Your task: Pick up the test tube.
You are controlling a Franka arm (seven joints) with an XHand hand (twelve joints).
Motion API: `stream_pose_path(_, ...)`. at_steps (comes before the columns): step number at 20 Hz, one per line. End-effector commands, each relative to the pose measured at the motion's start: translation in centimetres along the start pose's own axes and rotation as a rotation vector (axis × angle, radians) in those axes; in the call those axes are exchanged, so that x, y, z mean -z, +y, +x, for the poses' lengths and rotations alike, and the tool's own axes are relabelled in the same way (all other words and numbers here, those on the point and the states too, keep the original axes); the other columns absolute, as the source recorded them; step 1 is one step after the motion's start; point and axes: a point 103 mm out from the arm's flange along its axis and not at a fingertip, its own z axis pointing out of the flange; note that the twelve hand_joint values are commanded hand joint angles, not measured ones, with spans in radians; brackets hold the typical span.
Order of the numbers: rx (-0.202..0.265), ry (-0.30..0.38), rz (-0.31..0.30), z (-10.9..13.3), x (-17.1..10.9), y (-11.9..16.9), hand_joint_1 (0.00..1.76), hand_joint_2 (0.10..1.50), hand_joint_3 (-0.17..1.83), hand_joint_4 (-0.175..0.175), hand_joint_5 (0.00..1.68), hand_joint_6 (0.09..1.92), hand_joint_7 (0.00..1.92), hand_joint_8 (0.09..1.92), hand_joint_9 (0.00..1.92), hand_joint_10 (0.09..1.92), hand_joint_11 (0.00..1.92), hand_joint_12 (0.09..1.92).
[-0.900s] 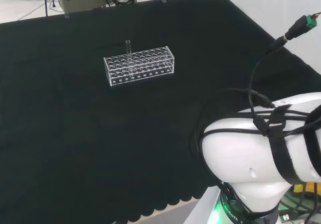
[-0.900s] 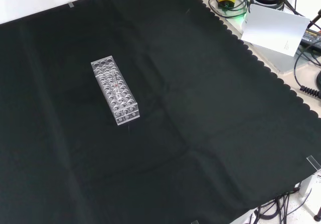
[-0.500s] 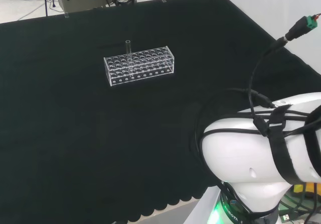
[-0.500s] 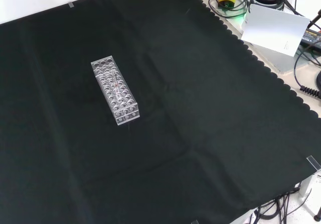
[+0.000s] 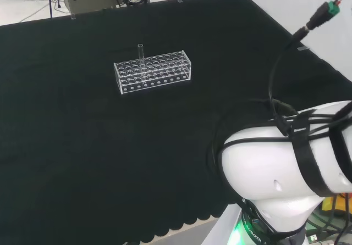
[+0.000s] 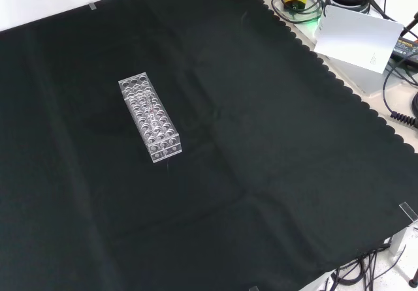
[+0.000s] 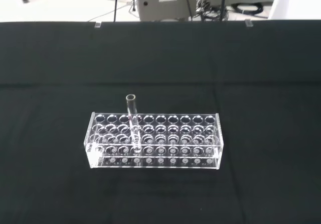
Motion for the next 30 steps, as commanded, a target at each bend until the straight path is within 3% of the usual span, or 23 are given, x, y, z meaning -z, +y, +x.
stream_pose_path(1,0.076,0.023,0.065,0.4,-1.4,4.2,0.58,0.89,0.21,-0.078,0.21,0.09,0.07,0.8,0.01,0.94,0.0,1.51)
stream_pose_path(12,0.051,0.048,0.141,0.3,-4.8,11.1,0.64,0.89,0.21,-0.098,0.28,0.09,0.17,0.87,0.11,1.01,0.0,1.62)
stream_pose_path(19,0.07,0.051,0.244,0.3,-8.0,15.0,0.66,0.89,0.22,-0.104,0.3,0.09,0.23,0.89,0.16,1.01,0.04,1.62)
stream_pose_path(30,0.107,0.04,0.338,1.0,-11.5,20.5,0.69,0.89,0.23,-0.11,0.32,0.09,0.26,0.9,0.2,1.0,0.06,1.61)
